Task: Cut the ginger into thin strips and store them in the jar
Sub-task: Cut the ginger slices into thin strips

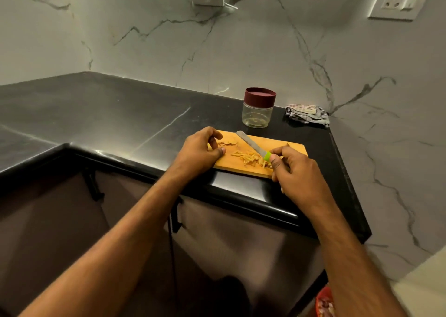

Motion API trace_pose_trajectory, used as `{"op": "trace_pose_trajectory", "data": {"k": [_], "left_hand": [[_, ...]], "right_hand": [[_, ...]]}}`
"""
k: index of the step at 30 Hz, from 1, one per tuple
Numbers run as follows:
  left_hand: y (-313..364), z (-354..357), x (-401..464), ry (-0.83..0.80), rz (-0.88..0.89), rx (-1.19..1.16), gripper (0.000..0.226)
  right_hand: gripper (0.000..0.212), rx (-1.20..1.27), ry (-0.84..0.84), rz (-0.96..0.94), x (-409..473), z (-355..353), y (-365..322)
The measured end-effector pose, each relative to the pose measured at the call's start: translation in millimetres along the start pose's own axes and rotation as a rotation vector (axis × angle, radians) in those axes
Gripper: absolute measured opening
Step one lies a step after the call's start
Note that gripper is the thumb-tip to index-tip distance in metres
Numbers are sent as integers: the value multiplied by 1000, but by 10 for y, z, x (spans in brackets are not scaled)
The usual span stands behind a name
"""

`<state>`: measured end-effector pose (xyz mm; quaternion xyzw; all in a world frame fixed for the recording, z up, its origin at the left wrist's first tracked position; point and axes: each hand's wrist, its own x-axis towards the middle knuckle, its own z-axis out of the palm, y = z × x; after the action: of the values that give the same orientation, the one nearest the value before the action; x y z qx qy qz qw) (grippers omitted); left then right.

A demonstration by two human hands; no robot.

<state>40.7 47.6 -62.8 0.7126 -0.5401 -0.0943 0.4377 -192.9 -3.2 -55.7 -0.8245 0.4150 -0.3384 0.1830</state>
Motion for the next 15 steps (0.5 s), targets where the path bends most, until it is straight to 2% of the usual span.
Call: {"op": "trace_pose_trajectory", "data": {"k": [7,10,12,15], "left_hand": [[24,-16,-2,15,25,30,24],[32,-36,169,17,48,138,27],[61,-48,328,-54,33,219,32],[94,-35,513,-244,8,191,34]], "right_hand": [[19,56,-28,25,-68,-53,-54],[19,74,-36,26,-68,-69,-69],[18,98,-34,21,-75,-78,-70],[19,116,-13,45,-89,-81,-82]]}}
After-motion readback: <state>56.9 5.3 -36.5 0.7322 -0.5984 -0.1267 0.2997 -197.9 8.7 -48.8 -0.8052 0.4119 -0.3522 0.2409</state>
